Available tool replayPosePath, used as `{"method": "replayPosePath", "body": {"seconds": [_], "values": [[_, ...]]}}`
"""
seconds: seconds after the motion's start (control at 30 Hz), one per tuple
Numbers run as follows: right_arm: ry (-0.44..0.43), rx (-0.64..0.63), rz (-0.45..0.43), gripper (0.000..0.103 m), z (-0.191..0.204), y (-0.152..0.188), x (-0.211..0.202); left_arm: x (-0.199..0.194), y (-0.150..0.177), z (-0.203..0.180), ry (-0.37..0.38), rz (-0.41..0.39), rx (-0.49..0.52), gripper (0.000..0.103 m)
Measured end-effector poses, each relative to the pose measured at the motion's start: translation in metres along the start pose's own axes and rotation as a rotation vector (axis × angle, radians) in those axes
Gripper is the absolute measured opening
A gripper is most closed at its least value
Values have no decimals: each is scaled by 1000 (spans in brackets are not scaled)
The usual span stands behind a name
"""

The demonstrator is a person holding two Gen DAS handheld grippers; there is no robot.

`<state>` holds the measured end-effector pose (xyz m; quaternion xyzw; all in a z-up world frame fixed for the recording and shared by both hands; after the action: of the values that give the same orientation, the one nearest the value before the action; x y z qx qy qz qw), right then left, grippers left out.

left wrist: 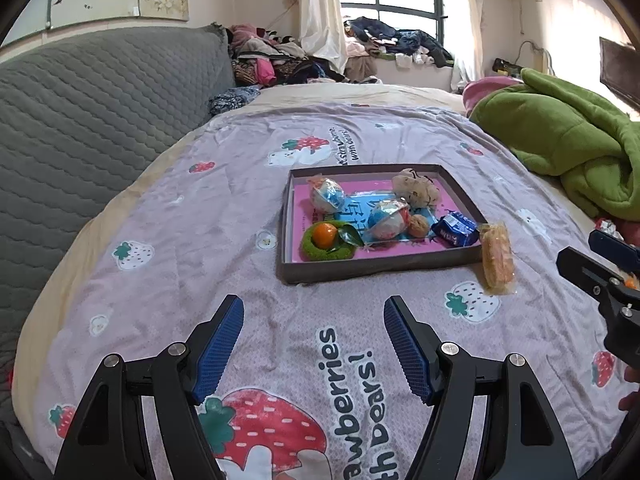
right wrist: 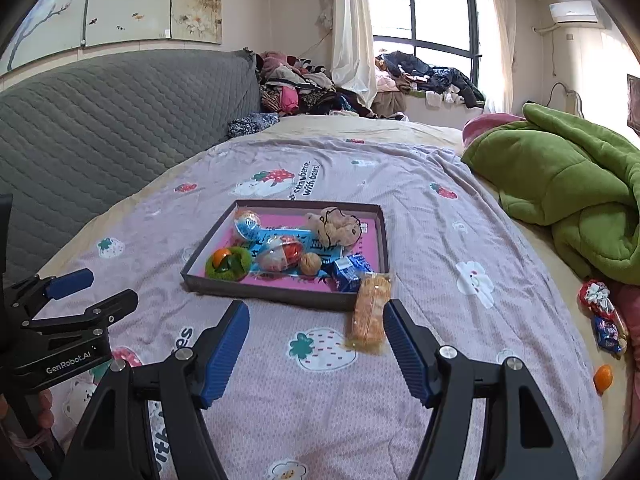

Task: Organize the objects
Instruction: 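Withdraw both open grippers back from the tray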

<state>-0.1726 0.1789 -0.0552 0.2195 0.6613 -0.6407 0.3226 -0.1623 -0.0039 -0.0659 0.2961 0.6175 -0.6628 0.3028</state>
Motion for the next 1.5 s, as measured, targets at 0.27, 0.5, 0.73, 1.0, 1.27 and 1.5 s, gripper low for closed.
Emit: {"method": "replayPosePath", "body": {"seconds": [0.27,0.5,0.73,1.0,1.27,1.5], "values": [[15,21,15,69,-6,17,7,1,9,-5,14,9,-5,74],[38,33,60,69,-13,34,23,11,19,-6,28,21,-4,74],[34,23,74,69,-10,38,29,24,26,-6,36,33,-9,74],[29,11,75,69,-4,41,32,41,35,-4,33,55,-20,74],[28,18,81,69,-5,46,37,45,37,-4,45,51,-31,74],[34,33,86,69,-8,59,48,53,42,-7,57,60,-24,74]]}}
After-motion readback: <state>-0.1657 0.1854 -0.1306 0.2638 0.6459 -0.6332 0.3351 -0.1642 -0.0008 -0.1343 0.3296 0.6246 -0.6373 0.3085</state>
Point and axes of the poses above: each gripper's, at about its wrist camera, not at the fingertips, and x roughly the way its jaws point, z to its left, y to its underside, the point moved 10 cm from there along x, roughly the way its jaws point, and after that the axes turned 8 degrees about z, right-handed, at the moved point
